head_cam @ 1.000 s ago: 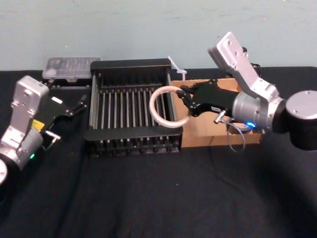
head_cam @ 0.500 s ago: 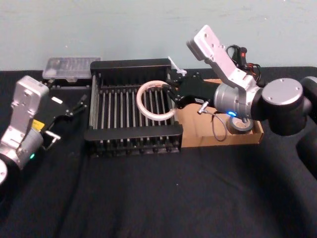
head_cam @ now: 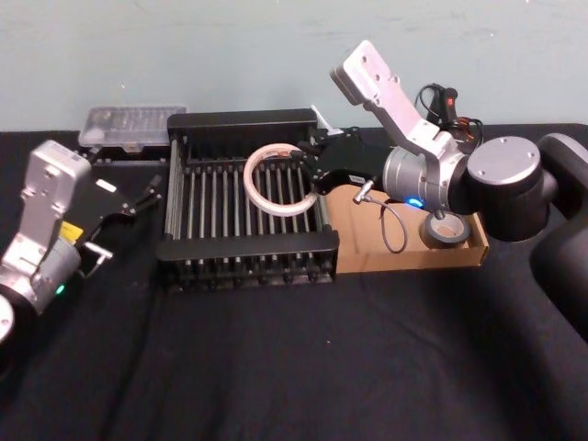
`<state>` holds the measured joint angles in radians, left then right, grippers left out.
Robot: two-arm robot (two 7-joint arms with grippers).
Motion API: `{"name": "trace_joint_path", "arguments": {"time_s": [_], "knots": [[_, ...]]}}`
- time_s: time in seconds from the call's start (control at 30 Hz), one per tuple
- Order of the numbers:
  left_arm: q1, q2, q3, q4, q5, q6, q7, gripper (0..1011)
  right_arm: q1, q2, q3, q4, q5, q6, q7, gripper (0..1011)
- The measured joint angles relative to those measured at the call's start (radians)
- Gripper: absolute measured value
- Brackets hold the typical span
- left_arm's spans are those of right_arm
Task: Pick up the white tape and place it into the black box , Pick up the silver tape and place it into the brown box.
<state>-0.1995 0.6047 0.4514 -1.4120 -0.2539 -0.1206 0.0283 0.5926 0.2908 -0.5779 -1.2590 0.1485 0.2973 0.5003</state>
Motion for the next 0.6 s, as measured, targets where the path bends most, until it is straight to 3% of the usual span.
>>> {"name": "trace_joint_path", "arguments": {"time_s": [0.37,0.6], "knots": [[0.0,0.0,0.0,0.0,0.0,0.0,0.0,1001,-0.002,0.002,0.0,-0.004,0.001,0.002,0.0,105],[0.0,0.0,0.0,0.0,0.0,0.0,0.0,1001,-0.003,0.003,0.001,-0.006,0.002,0.003,0.0,293]]}}
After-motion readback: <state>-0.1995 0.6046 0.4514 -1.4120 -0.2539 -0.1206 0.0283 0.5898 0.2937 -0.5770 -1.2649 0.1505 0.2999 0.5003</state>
